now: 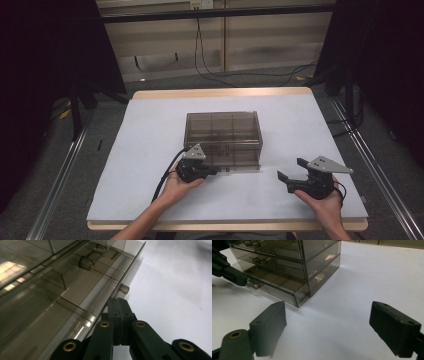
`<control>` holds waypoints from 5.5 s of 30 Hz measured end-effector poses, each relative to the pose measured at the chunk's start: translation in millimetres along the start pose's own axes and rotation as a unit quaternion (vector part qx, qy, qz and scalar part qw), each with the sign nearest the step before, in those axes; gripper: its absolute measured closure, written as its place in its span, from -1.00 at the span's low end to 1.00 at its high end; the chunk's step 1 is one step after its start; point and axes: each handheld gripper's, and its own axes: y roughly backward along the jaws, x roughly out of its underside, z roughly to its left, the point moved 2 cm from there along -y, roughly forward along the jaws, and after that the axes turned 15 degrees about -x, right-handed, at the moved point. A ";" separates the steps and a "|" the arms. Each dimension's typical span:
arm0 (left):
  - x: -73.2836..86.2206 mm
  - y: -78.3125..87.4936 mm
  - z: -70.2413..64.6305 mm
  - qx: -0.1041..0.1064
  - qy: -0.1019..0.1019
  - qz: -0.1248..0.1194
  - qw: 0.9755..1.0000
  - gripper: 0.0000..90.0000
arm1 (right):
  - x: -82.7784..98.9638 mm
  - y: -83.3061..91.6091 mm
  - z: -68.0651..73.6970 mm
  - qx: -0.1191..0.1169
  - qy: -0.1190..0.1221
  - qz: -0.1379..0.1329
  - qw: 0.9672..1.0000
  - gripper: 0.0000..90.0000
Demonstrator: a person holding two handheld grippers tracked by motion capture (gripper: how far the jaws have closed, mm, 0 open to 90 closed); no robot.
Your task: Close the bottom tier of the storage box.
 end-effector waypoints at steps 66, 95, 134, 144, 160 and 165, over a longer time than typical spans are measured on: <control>-6.7 -6.9 6.7 -0.033 0.007 -0.003 0.999 1.00 | 0.7 -1.3 0.4 -0.004 0.003 0.008 1.000 -0.70; -6.7 -13.3 11.9 -0.055 0.014 -0.001 0.998 1.00 | 0.7 -1.7 0.6 -0.002 0.006 0.010 1.000 -0.70; -1.6 -0.2 16.4 -0.053 0.021 -0.011 0.998 0.60 | 0.6 -1.8 0.2 -0.004 0.004 0.009 1.000 -0.71; -1.3 16.5 6.4 -0.055 0.019 -0.039 0.998 -0.02 | 0.8 -2.3 -0.1 -0.004 0.003 0.009 1.000 -0.71; 7.8 53.2 14.2 -0.077 0.039 -0.055 0.995 -0.89 | 0.8 -2.1 -0.4 -0.002 0.003 0.010 1.000 -0.72; 14.8 63.8 14.4 -0.083 0.026 -0.064 0.994 -0.95 | 0.8 -2.0 -0.2 -0.003 0.003 0.009 1.000 -0.72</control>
